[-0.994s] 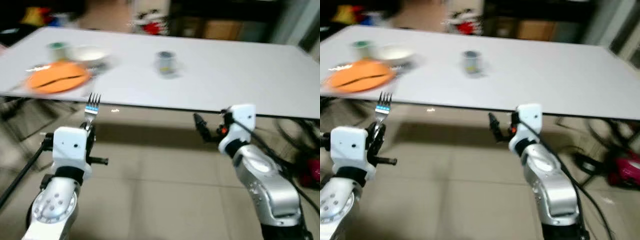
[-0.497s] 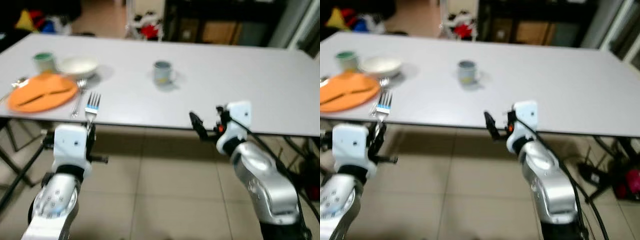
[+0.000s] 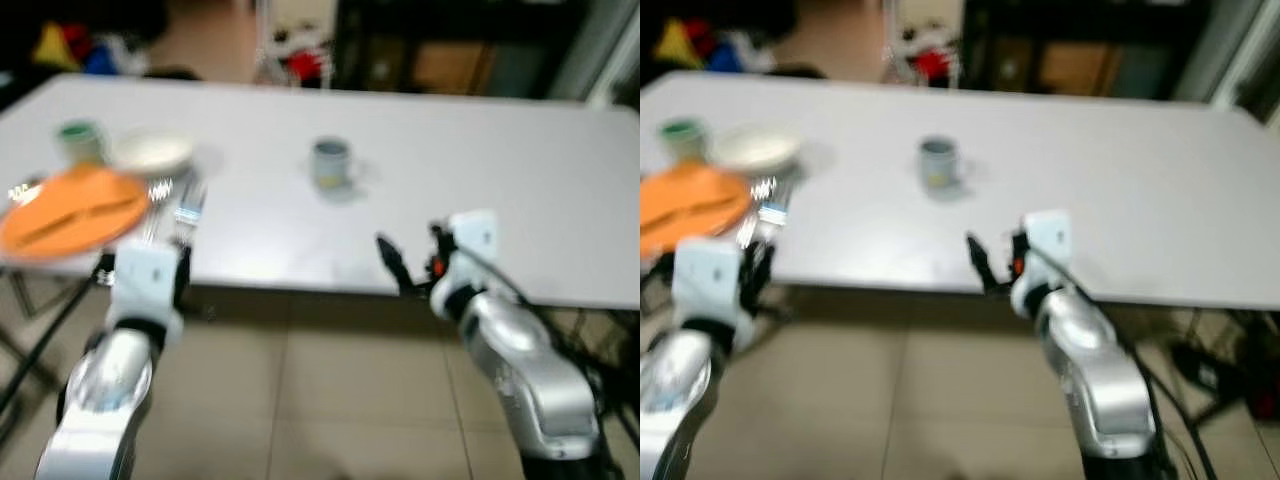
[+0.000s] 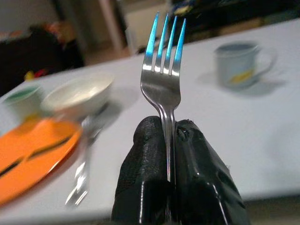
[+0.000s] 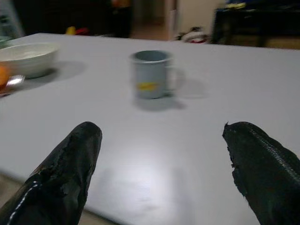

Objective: Setting the table

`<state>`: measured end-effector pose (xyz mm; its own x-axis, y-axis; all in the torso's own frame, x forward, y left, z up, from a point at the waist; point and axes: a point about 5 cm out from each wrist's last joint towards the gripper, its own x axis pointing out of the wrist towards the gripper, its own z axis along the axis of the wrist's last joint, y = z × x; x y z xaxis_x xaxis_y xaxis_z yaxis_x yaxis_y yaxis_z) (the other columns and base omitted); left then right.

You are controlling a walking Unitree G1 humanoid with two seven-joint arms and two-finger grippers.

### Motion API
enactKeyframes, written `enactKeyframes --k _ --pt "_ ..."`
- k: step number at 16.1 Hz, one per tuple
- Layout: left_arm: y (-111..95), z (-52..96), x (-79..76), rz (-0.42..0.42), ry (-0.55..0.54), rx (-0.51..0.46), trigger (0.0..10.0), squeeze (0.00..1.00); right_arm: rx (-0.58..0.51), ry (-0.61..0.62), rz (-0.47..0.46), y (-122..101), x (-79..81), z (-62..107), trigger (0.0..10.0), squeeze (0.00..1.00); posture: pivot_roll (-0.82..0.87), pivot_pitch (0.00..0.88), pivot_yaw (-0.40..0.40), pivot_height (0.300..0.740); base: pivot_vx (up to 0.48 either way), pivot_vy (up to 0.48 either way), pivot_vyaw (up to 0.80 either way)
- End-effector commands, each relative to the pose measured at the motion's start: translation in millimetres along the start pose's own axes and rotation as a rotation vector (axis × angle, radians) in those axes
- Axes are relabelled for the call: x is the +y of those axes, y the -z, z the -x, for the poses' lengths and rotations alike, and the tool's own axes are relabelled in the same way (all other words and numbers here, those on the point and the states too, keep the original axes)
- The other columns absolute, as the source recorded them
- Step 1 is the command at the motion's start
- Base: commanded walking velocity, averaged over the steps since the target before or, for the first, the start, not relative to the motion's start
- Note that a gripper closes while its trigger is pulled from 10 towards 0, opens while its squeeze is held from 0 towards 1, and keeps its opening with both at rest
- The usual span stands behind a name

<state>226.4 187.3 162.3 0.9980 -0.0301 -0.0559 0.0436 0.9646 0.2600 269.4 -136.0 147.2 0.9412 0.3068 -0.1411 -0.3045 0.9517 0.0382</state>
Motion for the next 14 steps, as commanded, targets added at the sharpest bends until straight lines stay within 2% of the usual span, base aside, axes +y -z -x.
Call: enactKeyframes --k 1,8,11,14 --pt "-0.7 -4.1 -4.1 0.017 0.034 -0.005 10.0 0.00 0.009 0.023 0.008 -0.2 -5.7 3.6 10.0 0.00 -0.05 0.026 0.027 0.740 0.352 0.000 0.00" --pt "4.5 -20.8 -10.1 0.040 0.072 0.004 10.0 0.00 0.028 0.041 0.007 2.5 -9.4 7.4 10.0 0.00 -0.07 0.024 0.029 0.740 0.346 0.000 0.00" --pt "8.3 -23.0 -13.4 0.062 0.064 0.017 10.0 0.00 0.038 0.025 0.015 1.8 -10.1 8.5 10.0 0.00 -0.08 0.025 0.023 0.740 0.308 0.000 0.00" --pt "12.4 -21.4 -16.0 0.085 0.047 0.046 10.0 0.00 0.054 0.008 0.022 2.9 -8.9 9.6 10.0 0.00 -0.09 0.024 0.018 0.740 0.000 0.000 0.00"
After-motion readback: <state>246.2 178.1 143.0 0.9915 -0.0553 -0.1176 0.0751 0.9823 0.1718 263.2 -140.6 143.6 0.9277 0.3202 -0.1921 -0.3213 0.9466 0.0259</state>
